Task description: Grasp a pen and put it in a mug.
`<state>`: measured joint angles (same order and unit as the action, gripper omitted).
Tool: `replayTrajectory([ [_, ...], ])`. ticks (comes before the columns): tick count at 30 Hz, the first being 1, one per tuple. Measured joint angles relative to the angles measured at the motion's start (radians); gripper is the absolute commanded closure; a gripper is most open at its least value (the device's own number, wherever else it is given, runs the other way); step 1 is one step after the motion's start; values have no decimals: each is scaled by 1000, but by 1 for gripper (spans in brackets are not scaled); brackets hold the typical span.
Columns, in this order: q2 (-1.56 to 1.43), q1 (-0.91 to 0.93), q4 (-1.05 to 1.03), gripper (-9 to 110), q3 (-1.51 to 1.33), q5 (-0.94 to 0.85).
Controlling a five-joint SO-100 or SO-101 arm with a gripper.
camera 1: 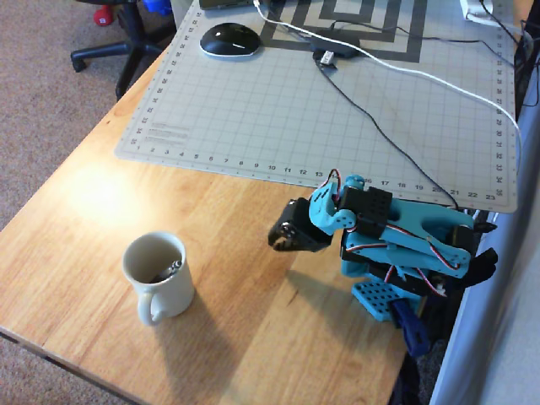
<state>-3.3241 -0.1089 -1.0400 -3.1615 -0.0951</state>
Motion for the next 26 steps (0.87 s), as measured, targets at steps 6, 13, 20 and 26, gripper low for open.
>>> replayTrajectory([
  [6,0,0,-69,99,0,11],
  [13,0,0,-71,99,0,11],
  [20,0,0,-71,99,0,11],
  [26,0,0,-71,99,0,11],
])
